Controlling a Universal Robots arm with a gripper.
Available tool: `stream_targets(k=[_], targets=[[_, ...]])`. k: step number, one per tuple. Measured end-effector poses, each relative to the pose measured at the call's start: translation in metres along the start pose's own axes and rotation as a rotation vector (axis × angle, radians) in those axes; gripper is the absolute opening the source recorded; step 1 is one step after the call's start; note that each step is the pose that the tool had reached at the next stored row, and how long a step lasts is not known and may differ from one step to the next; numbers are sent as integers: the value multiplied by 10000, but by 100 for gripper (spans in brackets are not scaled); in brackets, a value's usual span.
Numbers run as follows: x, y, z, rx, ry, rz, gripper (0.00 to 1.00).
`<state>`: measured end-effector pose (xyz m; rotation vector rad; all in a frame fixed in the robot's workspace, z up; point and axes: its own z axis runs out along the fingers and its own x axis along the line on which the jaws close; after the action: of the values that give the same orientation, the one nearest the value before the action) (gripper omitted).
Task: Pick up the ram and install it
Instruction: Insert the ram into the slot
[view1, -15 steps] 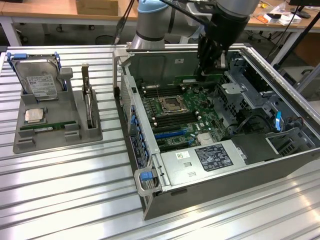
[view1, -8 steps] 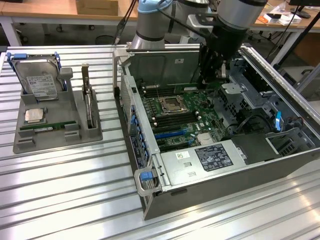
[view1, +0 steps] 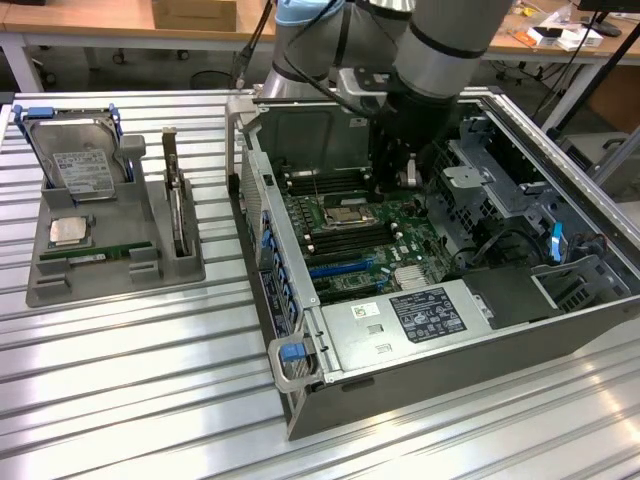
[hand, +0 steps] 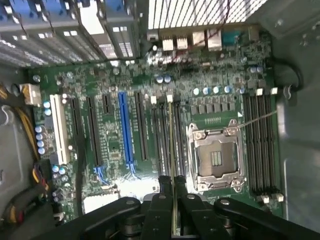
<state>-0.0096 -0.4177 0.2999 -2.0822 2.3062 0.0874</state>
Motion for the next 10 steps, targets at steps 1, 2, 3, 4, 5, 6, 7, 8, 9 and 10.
stream_targets(k=[1,2,3,4,5,6,7,8,9,10], targets=[[2,-1,31,0,0,-5,14],[9,0,52,-1,0,-27,14],[16,6,69,-3,1,-58,14],[23,17,90,-5,0,-93,14],[30,29,112,-8,2,-136,14],[37,38,142,-12,5,-199,14],[42,40,164,-16,6,-257,14],[49,41,188,-20,6,-322,14],[60,42,218,-25,8,-410,14],[68,41,241,-30,9,-481,14]])
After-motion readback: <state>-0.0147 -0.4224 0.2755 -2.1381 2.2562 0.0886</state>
